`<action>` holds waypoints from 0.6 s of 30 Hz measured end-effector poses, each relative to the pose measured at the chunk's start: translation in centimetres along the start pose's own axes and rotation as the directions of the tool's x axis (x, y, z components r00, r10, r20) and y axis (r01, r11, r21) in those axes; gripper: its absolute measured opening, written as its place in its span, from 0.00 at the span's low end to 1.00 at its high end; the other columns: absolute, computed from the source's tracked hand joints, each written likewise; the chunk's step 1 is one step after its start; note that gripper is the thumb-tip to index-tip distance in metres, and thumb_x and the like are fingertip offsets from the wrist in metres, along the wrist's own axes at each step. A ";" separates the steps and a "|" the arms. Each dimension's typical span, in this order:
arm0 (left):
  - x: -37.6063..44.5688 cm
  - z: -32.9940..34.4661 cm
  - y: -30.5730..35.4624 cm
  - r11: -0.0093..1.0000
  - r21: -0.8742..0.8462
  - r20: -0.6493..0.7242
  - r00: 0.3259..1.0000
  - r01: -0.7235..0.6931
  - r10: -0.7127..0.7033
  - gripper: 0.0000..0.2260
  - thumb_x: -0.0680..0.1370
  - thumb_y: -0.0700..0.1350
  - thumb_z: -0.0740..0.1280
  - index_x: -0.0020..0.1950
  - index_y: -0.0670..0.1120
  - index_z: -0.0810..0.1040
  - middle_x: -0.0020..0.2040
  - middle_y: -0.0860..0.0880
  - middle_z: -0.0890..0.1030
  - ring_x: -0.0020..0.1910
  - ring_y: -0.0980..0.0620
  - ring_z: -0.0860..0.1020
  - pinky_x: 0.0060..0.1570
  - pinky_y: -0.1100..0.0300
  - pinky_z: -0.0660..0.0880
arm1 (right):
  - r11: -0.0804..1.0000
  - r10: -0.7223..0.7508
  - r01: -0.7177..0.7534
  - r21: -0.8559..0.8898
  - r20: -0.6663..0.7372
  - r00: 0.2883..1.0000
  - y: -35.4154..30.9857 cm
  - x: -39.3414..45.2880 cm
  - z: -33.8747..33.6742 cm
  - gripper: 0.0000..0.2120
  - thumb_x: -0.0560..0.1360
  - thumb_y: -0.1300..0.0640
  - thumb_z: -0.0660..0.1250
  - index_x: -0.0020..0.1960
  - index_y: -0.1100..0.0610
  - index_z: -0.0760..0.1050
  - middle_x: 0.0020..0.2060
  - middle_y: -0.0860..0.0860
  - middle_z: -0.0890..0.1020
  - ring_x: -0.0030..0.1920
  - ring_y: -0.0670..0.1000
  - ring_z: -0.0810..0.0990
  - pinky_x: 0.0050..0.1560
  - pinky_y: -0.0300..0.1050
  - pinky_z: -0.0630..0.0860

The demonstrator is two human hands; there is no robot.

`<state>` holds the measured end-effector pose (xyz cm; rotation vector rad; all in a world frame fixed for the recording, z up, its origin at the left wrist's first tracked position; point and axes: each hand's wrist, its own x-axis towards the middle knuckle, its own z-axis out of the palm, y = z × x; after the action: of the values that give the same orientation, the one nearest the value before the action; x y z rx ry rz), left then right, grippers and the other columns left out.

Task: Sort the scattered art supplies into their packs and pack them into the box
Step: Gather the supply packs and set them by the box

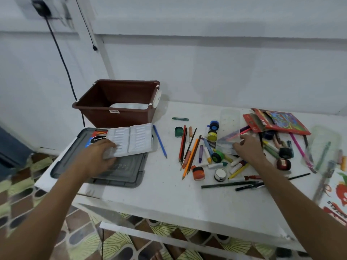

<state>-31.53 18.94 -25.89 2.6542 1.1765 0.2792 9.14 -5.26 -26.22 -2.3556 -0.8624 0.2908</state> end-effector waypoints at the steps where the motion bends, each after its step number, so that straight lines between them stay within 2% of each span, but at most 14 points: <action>1: 0.1 0.0 0.1 1.000 0.000 0.019 1.000 0.015 -0.015 0.22 0.67 0.44 0.75 0.60 0.46 0.79 0.61 0.49 0.78 0.59 0.46 0.76 0.59 0.48 0.74 | 1.000 0.003 -0.003 0.006 -0.003 1.000 -0.1 -0.2 -0.1 0.15 0.75 0.62 0.64 0.59 0.69 0.74 0.47 0.63 0.81 0.51 0.60 0.77 0.48 0.45 0.69; 4: 0.7 0.0 0.6 0.998 -0.005 0.028 0.998 0.063 -0.062 0.21 0.68 0.44 0.73 0.61 0.46 0.79 0.62 0.48 0.76 0.61 0.45 0.74 0.61 0.47 0.73 | 0.999 0.023 -0.023 0.023 0.004 1.000 -0.1 -0.4 -0.2 0.15 0.75 0.62 0.64 0.58 0.69 0.74 0.44 0.61 0.80 0.48 0.59 0.76 0.47 0.43 0.68; 8: 1.1 0.3 1.3 0.994 0.013 -0.008 0.994 0.111 -0.111 0.20 0.70 0.47 0.72 0.61 0.45 0.79 0.63 0.45 0.75 0.61 0.44 0.73 0.62 0.47 0.71 | 0.998 0.052 -0.053 0.038 0.025 0.998 -0.2 -0.5 -0.1 0.17 0.75 0.61 0.64 0.62 0.67 0.73 0.51 0.62 0.80 0.55 0.59 0.76 0.49 0.42 0.67; 11: 1.1 0.5 1.7 0.989 0.038 0.010 0.989 0.146 -0.147 0.20 0.72 0.51 0.70 0.62 0.46 0.78 0.65 0.46 0.74 0.62 0.44 0.73 0.62 0.47 0.71 | 0.998 0.063 -0.064 0.028 0.007 0.998 -0.2 -0.6 0.1 0.16 0.75 0.61 0.64 0.60 0.67 0.73 0.50 0.62 0.80 0.54 0.59 0.76 0.51 0.44 0.69; 14: 1.4 0.5 2.6 0.984 0.050 -0.055 0.984 0.169 -0.167 0.23 0.70 0.57 0.65 0.60 0.45 0.79 0.63 0.44 0.75 0.62 0.43 0.72 0.63 0.45 0.69 | 0.998 0.057 -0.057 0.028 -0.004 0.998 -0.3 -0.7 0.2 0.14 0.75 0.62 0.63 0.56 0.69 0.75 0.48 0.63 0.80 0.52 0.60 0.77 0.51 0.46 0.70; 16: 1.9 0.4 4.1 0.982 0.039 -0.104 0.978 0.187 -0.182 0.24 0.70 0.57 0.64 0.59 0.43 0.80 0.63 0.41 0.75 0.62 0.40 0.72 0.64 0.44 0.67 | 0.998 0.058 -0.058 0.028 -0.002 0.998 -0.3 -0.8 0.1 0.14 0.75 0.62 0.63 0.58 0.68 0.75 0.49 0.63 0.80 0.52 0.60 0.77 0.52 0.47 0.70; 18: 2.8 0.6 6.2 0.990 0.017 -0.134 0.982 0.140 -0.136 0.25 0.69 0.57 0.62 0.58 0.41 0.80 0.62 0.40 0.75 0.60 0.39 0.74 0.63 0.45 0.69 | 0.997 0.071 -0.071 0.031 0.006 0.997 -0.2 -0.9 -0.1 0.15 0.76 0.62 0.62 0.61 0.67 0.73 0.53 0.62 0.79 0.55 0.60 0.76 0.55 0.47 0.70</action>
<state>-25.16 16.92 -24.53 2.5950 1.4068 0.4236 8.36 -5.75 -26.00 -2.3603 -0.7724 0.3372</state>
